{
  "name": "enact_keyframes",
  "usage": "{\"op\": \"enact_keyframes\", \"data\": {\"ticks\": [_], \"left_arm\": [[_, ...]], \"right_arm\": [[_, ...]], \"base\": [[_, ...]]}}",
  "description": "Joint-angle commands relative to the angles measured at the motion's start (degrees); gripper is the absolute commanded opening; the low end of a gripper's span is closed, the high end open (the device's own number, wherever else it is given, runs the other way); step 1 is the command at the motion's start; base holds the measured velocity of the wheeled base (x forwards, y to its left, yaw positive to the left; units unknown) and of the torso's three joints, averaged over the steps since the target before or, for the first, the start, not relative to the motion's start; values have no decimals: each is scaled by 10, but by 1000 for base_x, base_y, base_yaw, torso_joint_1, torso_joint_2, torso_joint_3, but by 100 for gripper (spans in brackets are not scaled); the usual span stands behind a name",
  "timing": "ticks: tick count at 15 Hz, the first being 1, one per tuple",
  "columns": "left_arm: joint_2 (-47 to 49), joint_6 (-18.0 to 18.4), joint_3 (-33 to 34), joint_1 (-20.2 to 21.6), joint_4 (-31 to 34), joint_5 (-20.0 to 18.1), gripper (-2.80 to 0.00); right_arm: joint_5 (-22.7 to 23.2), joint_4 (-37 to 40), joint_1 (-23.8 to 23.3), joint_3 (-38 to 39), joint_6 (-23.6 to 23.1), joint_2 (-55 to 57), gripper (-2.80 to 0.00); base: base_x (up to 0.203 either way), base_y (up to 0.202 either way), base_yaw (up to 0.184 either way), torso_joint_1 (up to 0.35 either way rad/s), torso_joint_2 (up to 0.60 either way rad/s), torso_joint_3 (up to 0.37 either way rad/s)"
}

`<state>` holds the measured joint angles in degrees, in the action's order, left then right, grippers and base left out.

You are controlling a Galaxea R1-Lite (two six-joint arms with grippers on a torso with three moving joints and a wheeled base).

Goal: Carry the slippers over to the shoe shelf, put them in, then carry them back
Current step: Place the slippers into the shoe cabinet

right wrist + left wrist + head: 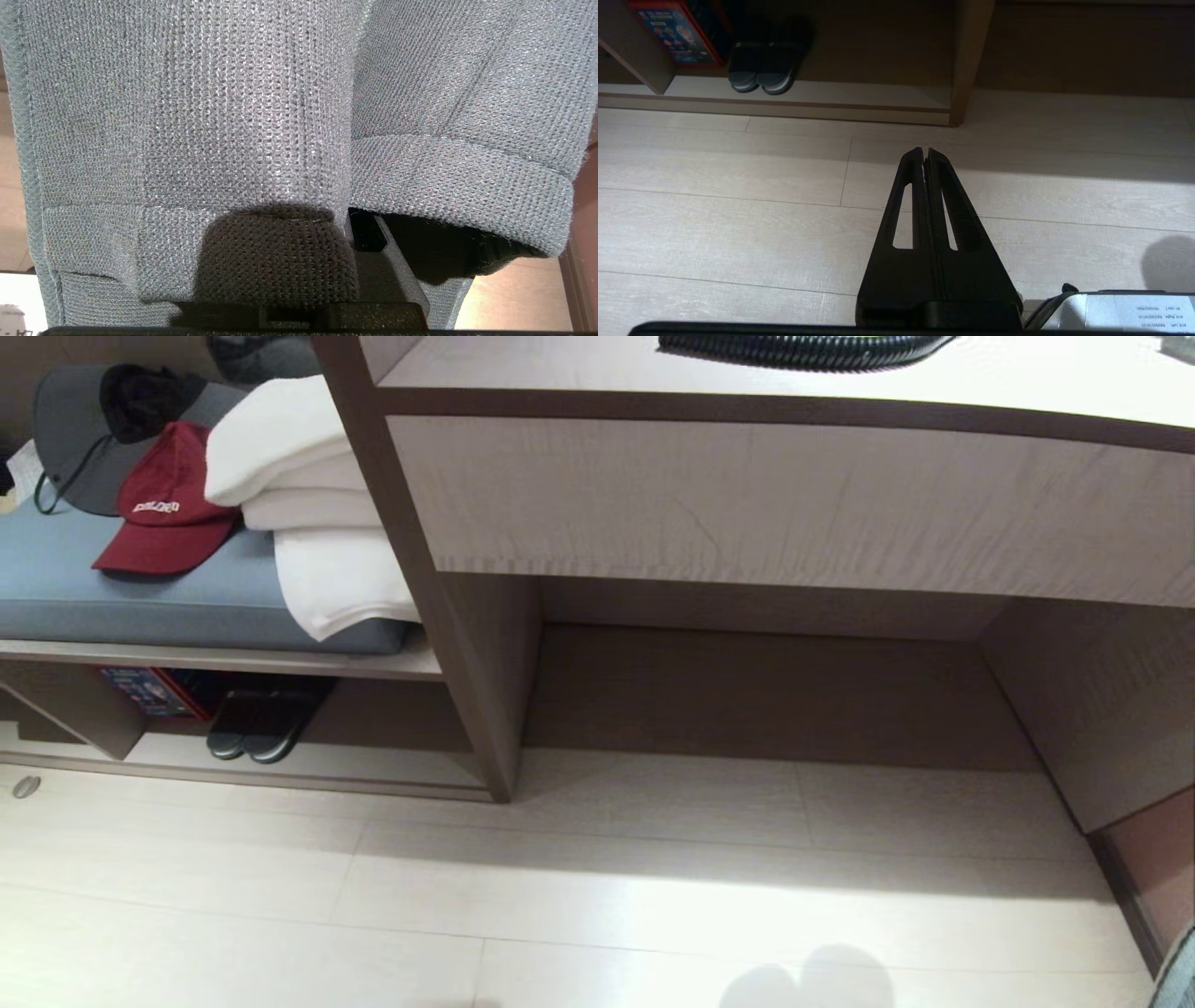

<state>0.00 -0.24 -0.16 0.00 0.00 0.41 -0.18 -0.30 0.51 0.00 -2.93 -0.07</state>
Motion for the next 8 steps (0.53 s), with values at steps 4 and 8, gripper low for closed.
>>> {"op": "enact_keyframes", "data": {"ticks": [4,8], "left_arm": [[1,0,1,0,0,0,-280],[1,0,1,0,-1,0,-280]], "right_arm": [[0,0,0,0,-1,1,-280],[0,0,0,0,-1,1,-280]], "base": [[0,0,0,1,0,198],[0,0,0,-3,0,205]]}}
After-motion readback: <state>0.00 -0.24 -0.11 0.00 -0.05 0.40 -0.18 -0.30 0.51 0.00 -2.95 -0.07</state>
